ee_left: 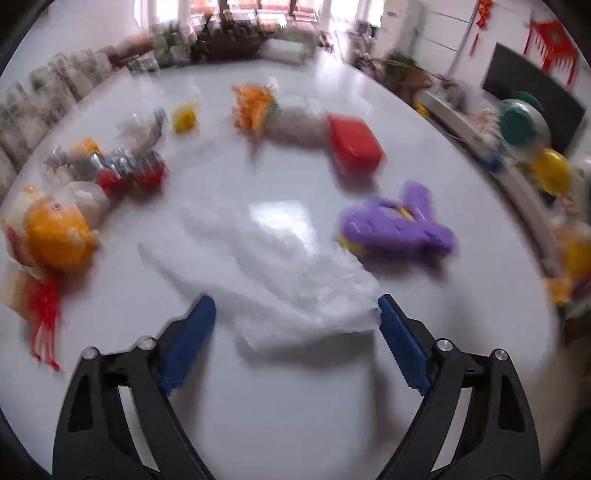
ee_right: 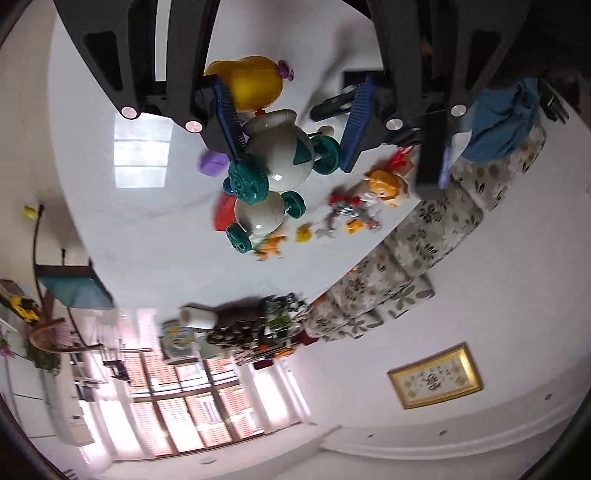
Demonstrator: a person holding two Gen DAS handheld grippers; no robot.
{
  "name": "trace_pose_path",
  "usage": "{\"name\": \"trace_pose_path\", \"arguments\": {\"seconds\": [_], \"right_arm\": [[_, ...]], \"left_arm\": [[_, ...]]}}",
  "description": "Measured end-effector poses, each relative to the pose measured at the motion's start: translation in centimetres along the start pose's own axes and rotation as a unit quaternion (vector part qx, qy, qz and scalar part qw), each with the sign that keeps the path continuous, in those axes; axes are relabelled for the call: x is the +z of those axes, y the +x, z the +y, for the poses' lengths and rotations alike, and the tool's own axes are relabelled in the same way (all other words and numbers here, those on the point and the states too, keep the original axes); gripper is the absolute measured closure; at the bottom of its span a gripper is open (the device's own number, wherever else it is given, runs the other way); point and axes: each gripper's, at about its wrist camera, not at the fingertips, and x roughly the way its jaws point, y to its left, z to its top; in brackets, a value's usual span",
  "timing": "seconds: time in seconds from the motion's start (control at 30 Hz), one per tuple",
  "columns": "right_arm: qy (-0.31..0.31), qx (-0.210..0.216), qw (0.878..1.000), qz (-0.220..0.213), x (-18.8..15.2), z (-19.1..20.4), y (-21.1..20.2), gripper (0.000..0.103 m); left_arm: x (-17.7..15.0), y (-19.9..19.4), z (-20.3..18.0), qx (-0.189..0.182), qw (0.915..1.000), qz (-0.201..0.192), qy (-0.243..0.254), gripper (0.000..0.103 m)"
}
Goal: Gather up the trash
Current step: 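Grasp the teal-white toy with the right gripper while the left gripper grasps the tissue, then drop the tissue and teal-white toy into the bin with both grippers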
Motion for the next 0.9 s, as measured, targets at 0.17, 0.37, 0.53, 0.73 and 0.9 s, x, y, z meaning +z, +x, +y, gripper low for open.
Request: {"name": "trace_pose_path", "arguments": {"seconds": [0.17, 0.37, 0.53, 0.73, 0.9], "right_arm": [[-0.003, 0.0, 1.0, 0.002, -1.4, 0.1, 0.0, 0.052], [-0.031, 0.04, 0.999, -0.001, -3.0, 4.9, -0.9, 0.052], [-0.073, 0.095, 0.993, 0.01, -5.3, 10.9, -3.4, 0.052], [-0.1, 0.136, 0.977, 0.132, -13.6, 15.2, -1.9, 0.052], [-0.087, 0.127, 0.953, 0.26, -21.4, 14.4, 5.1, 0.052]], "left_arm": [[-0.7, -1.5, 1.7, -0.049, 0.9986, -0.01, -0.016, 0.102], [-4.9, -13.5, 3.1, -0.041, 0.9845, -0.161, 0.057, 0.102], [-10.1, -19.7, 5.0, -0.053, 0.9799, -0.172, 0.085, 0.102], [-19.4, -16.7, 7.0, -0.068, 0.9918, -0.074, 0.078, 0.102], [-25.5, -8.2, 8.9, -0.09, 0.9925, 0.062, 0.053, 0.101]]}}
